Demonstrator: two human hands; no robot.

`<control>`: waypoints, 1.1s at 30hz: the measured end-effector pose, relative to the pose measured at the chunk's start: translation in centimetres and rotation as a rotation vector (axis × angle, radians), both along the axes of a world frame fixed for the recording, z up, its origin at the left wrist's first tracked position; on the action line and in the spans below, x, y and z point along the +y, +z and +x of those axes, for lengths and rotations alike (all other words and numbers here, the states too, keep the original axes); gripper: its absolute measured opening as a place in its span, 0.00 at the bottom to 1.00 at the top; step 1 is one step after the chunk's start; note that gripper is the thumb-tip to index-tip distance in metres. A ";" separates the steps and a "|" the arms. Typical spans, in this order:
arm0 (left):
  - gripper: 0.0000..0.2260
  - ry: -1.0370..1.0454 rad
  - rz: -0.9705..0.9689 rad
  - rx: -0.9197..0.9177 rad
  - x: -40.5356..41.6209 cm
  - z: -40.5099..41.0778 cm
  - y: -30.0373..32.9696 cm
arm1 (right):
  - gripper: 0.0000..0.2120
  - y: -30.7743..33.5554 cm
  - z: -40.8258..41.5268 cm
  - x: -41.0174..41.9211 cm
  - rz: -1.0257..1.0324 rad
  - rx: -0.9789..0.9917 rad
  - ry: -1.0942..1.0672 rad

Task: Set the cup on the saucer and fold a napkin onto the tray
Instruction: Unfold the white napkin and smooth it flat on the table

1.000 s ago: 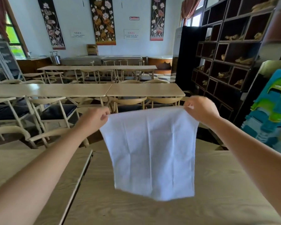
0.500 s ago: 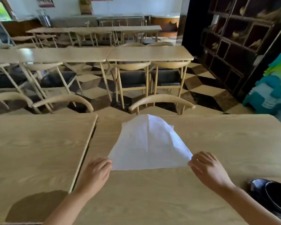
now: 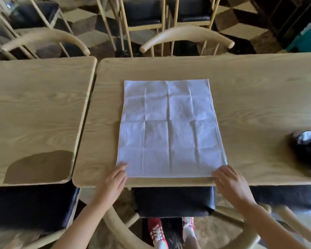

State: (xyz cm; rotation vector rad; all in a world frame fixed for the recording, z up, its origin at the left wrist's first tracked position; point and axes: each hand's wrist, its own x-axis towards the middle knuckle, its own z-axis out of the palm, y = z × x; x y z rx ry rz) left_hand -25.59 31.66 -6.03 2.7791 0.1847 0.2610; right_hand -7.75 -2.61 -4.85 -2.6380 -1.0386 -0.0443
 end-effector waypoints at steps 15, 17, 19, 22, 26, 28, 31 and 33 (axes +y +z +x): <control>0.26 0.081 0.027 0.033 -7.9 9.3 0.8 | 0.26 -0.4 -1.3 12.0 -0.097 0.073 -0.142; 0.29 0.019 0.129 0.120 -9.0 11.3 -0.4 | 0.26 -1.3 -1.0 14.2 -0.139 0.135 -0.143; 0.26 0.043 0.169 0.207 -8.1 12.1 -1.4 | 0.26 -2.3 -0.2 14.3 -0.163 0.179 -0.129; 0.28 0.119 0.160 0.288 -5.7 11.3 -2.4 | 0.28 -3.2 1.0 12.3 -0.209 0.159 -0.122; 0.29 0.265 0.159 0.323 -2.1 9.3 -2.6 | 0.30 -3.2 2.2 8.8 -0.243 0.171 -0.263; 0.29 0.340 0.114 0.336 -1.5 8.7 -1.7 | 0.31 -2.7 2.8 7.5 -0.263 0.192 -0.291; 0.30 0.478 0.009 0.349 -1.6 8.5 -0.7 | 0.32 -1.8 3.2 6.6 -0.253 0.229 -0.317; 0.29 0.612 -0.154 0.257 -1.8 9.7 -0.1 | 0.32 -1.0 3.4 7.2 -0.196 0.230 -0.330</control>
